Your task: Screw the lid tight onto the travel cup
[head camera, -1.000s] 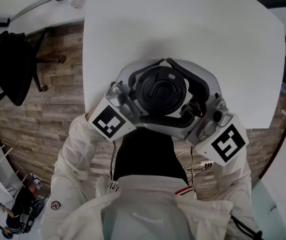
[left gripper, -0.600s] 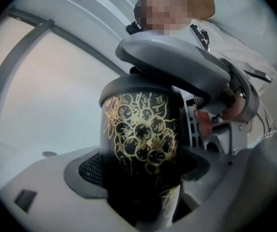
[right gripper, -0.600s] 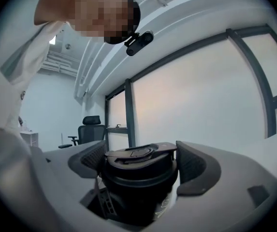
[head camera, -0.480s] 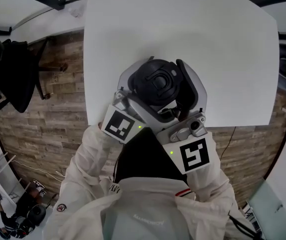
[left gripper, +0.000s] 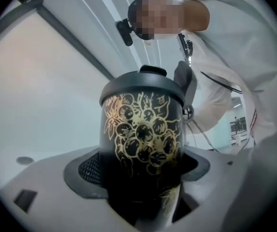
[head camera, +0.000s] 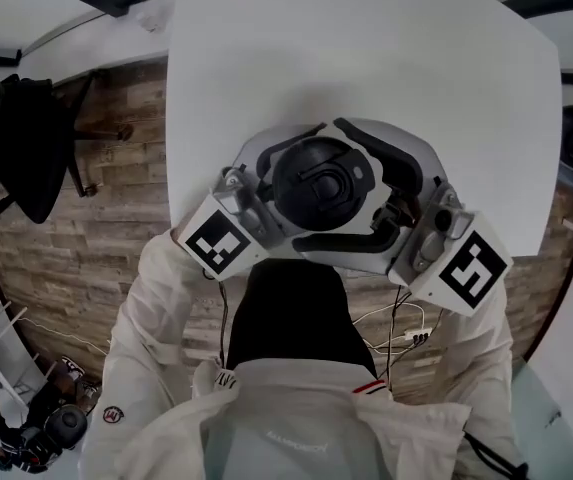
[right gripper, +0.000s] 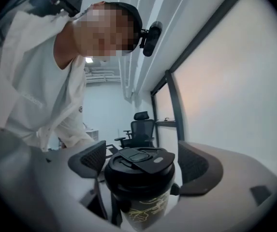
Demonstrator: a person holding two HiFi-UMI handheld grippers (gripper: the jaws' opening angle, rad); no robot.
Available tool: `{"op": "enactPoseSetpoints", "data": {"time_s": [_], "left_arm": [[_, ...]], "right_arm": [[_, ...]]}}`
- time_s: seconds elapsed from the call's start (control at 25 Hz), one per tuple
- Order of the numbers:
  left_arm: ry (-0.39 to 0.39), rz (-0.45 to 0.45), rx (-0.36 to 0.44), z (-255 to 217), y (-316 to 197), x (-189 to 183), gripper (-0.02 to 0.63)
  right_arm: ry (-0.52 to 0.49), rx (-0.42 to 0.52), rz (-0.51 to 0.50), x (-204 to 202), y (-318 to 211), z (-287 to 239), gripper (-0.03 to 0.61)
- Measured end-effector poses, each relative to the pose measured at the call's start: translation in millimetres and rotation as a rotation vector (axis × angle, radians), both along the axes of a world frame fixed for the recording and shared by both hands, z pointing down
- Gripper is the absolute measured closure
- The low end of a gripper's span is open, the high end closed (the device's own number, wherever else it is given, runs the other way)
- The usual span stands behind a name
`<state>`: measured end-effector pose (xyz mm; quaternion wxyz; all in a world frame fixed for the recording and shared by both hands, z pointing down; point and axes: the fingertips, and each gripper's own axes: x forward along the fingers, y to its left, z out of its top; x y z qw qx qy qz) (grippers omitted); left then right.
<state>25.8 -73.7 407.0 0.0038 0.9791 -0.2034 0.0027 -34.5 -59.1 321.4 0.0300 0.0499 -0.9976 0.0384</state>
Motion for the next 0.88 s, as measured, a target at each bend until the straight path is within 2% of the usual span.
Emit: {"op": "enactPoseSetpoints", "data": {"time_s": [0.12,0.2,0.4,0.6,0.88], "left_arm": [[-0.003,0.032,-0.007,1,1,-2,0.196],[0.005,0.014,-0.013,1,0,-2,0.196],[0.008,-0.028,0.001,-1,4,1,0.198],[0.015,-0.096,-0.027,1,-1,-3,0.198],[-0.032,-0.17,0.003,3,-1,1,0.196]], "right_arm": [[0.021,0.007,-0.115,-15,-1,1,0.138],[0.009,-0.002,-0.101,-18,-3,-1,0.138],[-0.041,-0.016,0.113,-12,-6,-4,0.141],[-0.068,-0.023,0.263,-12,-14,-5,0.141],[-0.05,0.003,0.379,-3,-11,-2,0.141]]}}
